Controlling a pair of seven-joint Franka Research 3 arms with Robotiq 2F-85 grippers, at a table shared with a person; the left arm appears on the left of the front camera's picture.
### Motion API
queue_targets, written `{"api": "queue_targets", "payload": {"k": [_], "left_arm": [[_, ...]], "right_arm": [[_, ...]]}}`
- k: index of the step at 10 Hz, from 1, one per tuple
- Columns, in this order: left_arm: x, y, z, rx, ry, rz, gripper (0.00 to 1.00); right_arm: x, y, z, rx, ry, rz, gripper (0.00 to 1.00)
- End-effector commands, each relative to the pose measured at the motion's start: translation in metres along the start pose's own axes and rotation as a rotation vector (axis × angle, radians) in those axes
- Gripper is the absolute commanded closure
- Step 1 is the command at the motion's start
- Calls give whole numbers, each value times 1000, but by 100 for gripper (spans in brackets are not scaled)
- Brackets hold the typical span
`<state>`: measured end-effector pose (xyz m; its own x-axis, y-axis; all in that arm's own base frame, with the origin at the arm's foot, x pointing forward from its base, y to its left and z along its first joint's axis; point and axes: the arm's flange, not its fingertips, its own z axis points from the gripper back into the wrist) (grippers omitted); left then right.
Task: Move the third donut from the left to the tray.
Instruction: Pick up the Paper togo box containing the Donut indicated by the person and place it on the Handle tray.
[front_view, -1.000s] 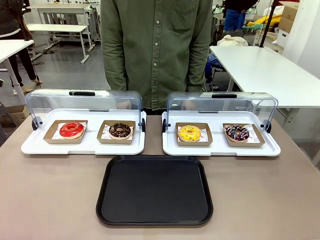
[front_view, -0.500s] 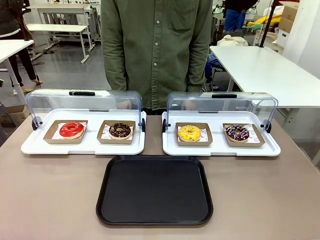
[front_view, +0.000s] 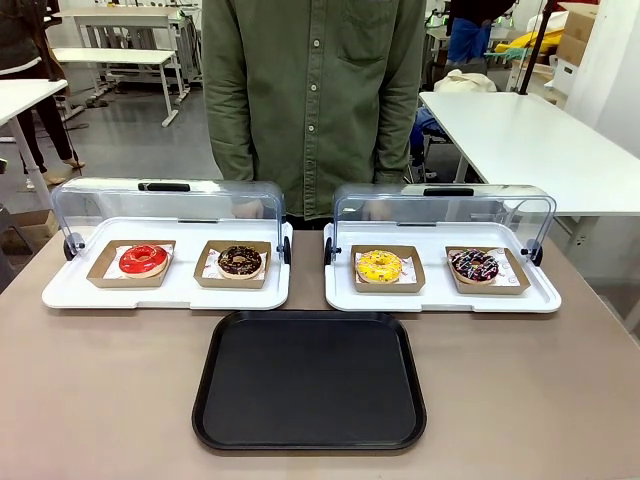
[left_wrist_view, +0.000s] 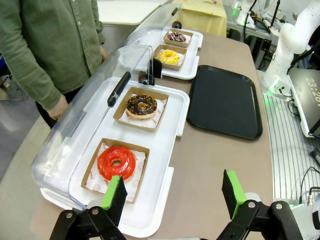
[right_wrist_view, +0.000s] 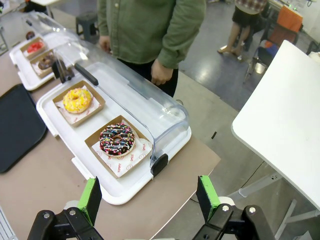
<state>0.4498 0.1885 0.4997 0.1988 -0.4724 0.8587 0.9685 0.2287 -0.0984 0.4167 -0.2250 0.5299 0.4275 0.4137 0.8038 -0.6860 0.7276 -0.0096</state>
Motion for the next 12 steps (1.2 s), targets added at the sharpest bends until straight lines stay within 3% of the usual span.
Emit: {"api": "queue_targets", "payload": {"k": [1, 12], "left_arm": [[0, 0, 1, 1, -1, -2, 0], [0, 0, 1, 1, -1, -2, 0]], "right_arm": [[0, -2, -1, 0, -33, 22, 0], [0, -2, -1, 0, -33, 22, 0]]}}
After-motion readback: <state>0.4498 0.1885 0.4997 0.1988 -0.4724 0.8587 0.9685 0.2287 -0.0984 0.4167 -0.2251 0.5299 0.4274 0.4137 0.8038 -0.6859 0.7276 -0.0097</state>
